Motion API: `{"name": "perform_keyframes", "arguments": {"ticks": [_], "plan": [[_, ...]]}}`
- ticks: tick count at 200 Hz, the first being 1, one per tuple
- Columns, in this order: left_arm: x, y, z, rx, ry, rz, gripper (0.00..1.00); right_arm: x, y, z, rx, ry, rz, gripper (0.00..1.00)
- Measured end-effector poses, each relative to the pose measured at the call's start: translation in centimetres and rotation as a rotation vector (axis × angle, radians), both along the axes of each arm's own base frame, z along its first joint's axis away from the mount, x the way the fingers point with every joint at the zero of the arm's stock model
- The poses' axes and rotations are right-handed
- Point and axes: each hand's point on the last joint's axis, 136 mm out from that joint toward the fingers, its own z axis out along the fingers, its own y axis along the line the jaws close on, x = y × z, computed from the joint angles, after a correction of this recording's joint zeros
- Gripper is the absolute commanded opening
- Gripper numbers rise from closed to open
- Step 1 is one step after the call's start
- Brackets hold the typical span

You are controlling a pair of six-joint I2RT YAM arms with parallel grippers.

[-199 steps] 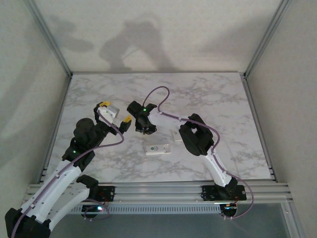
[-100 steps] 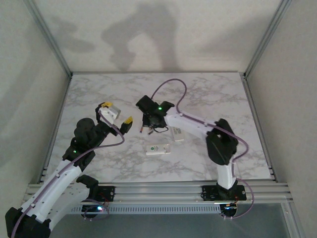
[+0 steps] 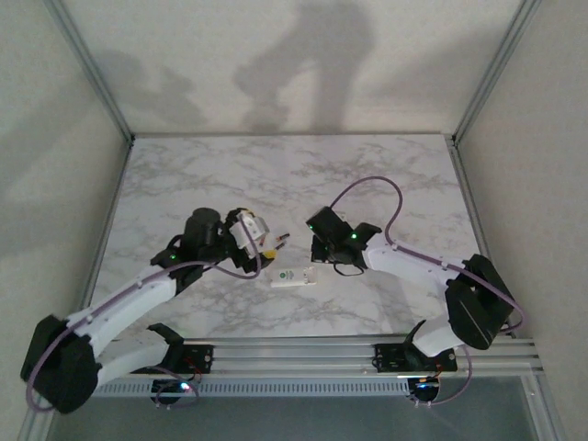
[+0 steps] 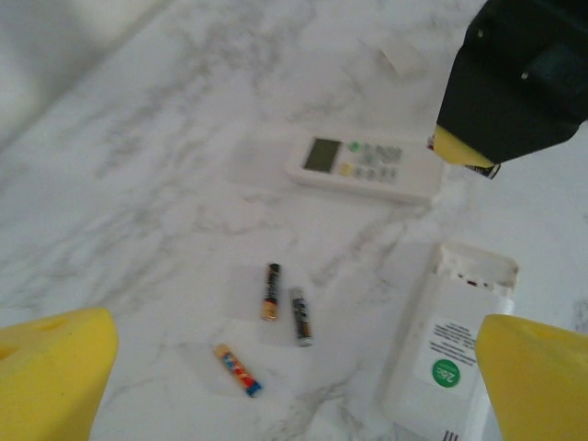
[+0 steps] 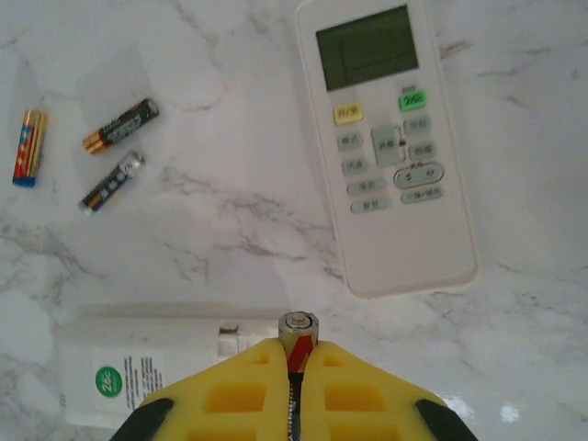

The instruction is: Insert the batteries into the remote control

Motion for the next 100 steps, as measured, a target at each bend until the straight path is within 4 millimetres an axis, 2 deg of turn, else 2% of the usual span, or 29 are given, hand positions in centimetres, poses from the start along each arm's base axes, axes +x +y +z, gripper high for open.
{"name": "perform_keyframes", "arguments": {"ticks": [42,69,100], "plan": [[-1.4,-2.8,-5.7,0.183,0.091,-0.111,0.99,-1.5,0.2,-1.6,0.087,0.010,0.031,0.08],[-1.6,-2.6,-9.1,0.277,0.143,-0.119,0.99,-1.8,0.7,-2.2,0.130,0.016,0.041,0.09],[-1.4,-2.3,-11.3,0.336,0.177,-0.120,0.95,-1.7,2.1,-2.4,0.181,0.009,0.051,0.09]]}}
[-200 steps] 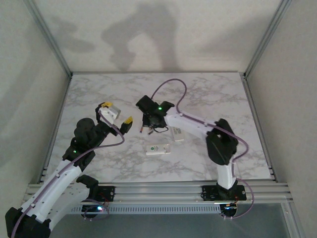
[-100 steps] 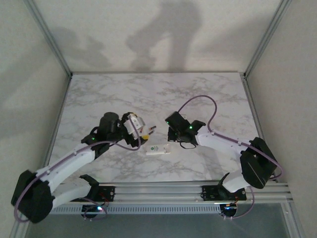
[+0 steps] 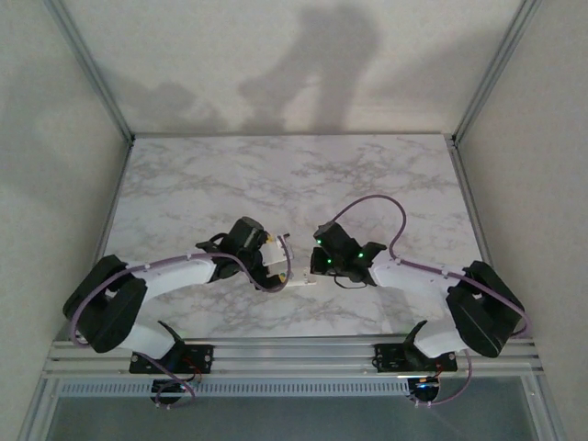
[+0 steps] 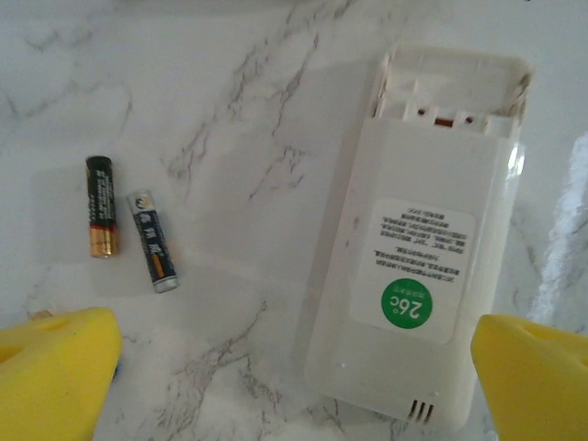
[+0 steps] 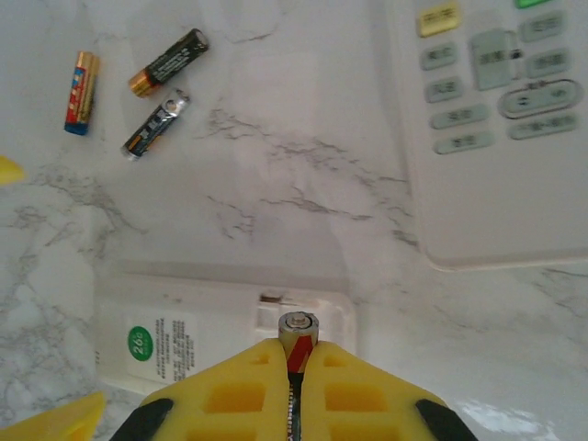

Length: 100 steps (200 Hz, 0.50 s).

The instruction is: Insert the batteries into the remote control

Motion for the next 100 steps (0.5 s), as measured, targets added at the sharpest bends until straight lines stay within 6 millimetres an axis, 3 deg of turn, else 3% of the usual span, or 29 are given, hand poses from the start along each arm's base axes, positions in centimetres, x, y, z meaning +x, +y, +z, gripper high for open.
{"name": "perform_keyframes", "arguments": {"ticks": [50,79,100], "plan": [[0.2,-0.4,-1.4,0.039,0.033,-0.031,0.87,0.2,1.4,-1.9,0.020,0.021,-0.012,0.08],[0.1,-0.6,-1.6,0.035,0.044,-0.047,0.77,-0.2,1.2,-2.8,0.011,0.036,-0.021,0.08],[-0.1,-0.6,-1.6,0.034,0.050,-0.051,0.76,-0.5,0.9,-3.3,0.001,0.045,-0.027,0.08]]}}
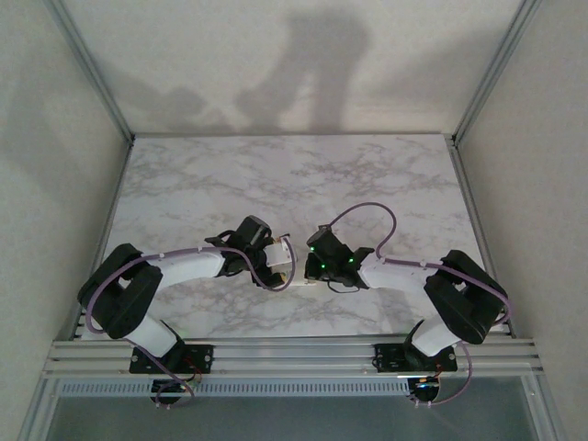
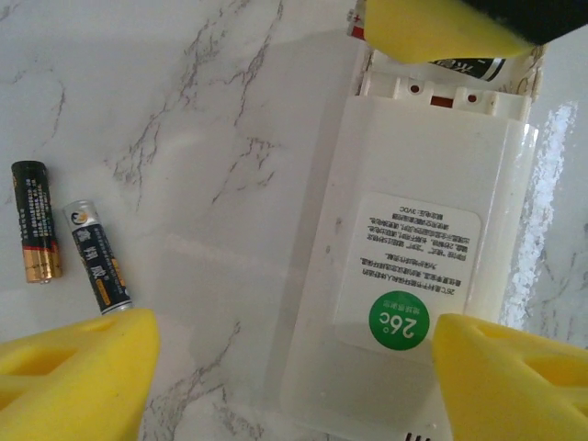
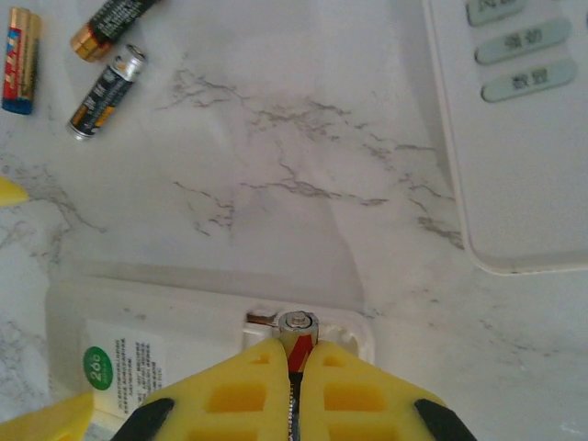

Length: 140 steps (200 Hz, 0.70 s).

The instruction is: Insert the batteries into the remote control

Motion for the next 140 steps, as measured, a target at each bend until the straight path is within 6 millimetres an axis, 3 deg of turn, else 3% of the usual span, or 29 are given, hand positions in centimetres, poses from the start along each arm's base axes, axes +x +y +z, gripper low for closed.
{"name": "perform_keyframes", "arguments": {"ticks": [77,140], "plan": [[-0.24,-0.52,-0.22,0.015,0.038,-0.014,0.74,-0.51,0.41,-0.50,0.008,0.008,-0.008,0.09],[-0.18,-0.43,-0.27,0.017,0.046,0.006,0.74,-0.57,0.33,-0.57,-0.002,-0.002,-0.016,0.18]]}}
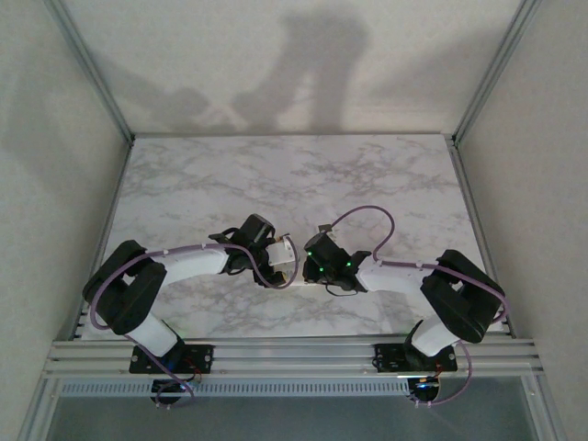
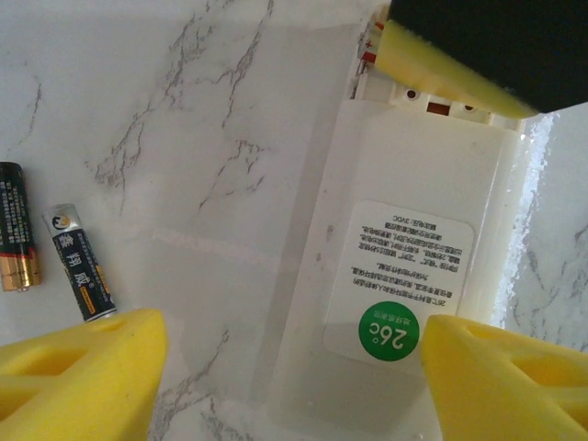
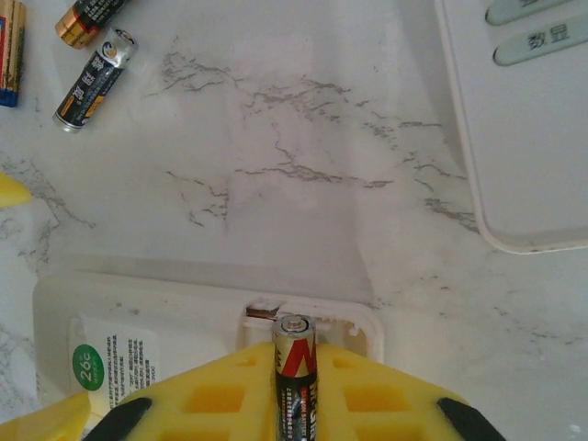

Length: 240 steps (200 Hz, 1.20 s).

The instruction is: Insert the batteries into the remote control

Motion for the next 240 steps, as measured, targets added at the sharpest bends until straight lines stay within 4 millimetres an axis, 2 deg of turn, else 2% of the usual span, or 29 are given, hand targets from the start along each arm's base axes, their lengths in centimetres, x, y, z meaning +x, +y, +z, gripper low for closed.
{"name": "perform_keyframes", "arguments": {"ticks": [59,100,115,136,155,171,187,205,240], "plan": [[0.2,0.1,0.2,0.006,-0.012,0.018,0.81,-0.5,-0.9,1.0,-0.018,-0.010,0.000,0.29],[0.2,0.0,1.4,-0.025,-0.022,0.061,0.84,-0.3,-1.2,2.8,-0.017,-0.032,-0.009,0.26],[0.1,0.2,3.0,-0.077,-0.042,0.110,0.84,0.1,-1.1,3.7,-0.015,-0.043,-0.016,0.24],[0.4,0.6,7.1,-0.224,-0.093,0.247,0.81,0.7,-0.9,4.6,-0.004,-0.047,-0.026,0.23],[1.4,1.6,11.1,-0.384,-0.108,0.457,0.76,1.1,-0.8,4.8,-0.001,-0.041,-0.035,0.22],[2.5,2.4,12.7,-0.494,-0.052,0.657,0.74,1.2,-0.8,4.4,-0.012,-0.024,-0.034,0.20],[2.9,2.9,12.3,-0.547,0.049,0.819,0.72,1.2,-0.6,3.8,-0.026,-0.003,-0.031,0.19],[2.7,3.0,10.4,-0.567,0.188,0.965,0.69,1.2,-0.4,3.0,-0.042,0.021,-0.027,0.16],[1.8,3.5,7.0,-0.536,0.348,1.117,0.65,0.8,-0.7,2.1,-0.068,0.051,-0.027,0.16]]}}
